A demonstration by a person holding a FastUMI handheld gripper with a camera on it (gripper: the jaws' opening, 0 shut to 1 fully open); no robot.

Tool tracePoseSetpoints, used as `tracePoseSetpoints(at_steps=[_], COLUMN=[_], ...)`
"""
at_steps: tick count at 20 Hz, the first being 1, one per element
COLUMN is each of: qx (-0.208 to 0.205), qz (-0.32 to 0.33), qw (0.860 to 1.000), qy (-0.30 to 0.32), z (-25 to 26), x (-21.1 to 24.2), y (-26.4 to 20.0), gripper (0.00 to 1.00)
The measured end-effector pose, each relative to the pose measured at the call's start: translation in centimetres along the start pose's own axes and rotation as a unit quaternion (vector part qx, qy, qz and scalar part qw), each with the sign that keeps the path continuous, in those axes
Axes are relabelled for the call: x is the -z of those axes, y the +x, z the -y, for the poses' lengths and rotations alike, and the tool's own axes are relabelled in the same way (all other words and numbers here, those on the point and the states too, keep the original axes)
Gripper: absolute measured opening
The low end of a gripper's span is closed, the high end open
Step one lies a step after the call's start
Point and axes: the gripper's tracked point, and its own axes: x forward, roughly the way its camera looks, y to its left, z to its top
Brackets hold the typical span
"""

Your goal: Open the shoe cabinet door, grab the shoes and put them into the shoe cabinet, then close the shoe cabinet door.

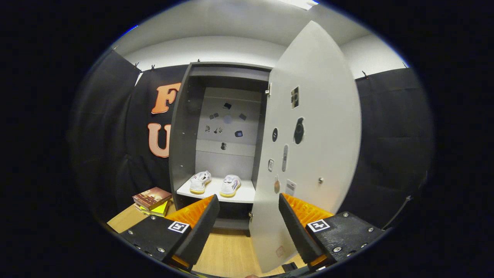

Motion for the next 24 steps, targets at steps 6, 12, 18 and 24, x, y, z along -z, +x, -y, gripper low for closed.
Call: tracePoseSetpoints(at_steps=[6,12,18,24], qx=[0.038,0.117,0.098,0.030], qz=[0.015,0.023,0.004,0.003], qw=[0.999,0.992,0.995,1.000], qy=[-0.024,-0.025,-0.017,-0.006], z=[6.2,16.1,18.9,17.1], x=[-0.2,-0.3,2.1,3.3], y=[-4.8,-3.6,0.2,2.2], gripper=[0.95,0.95,0.95,0.91])
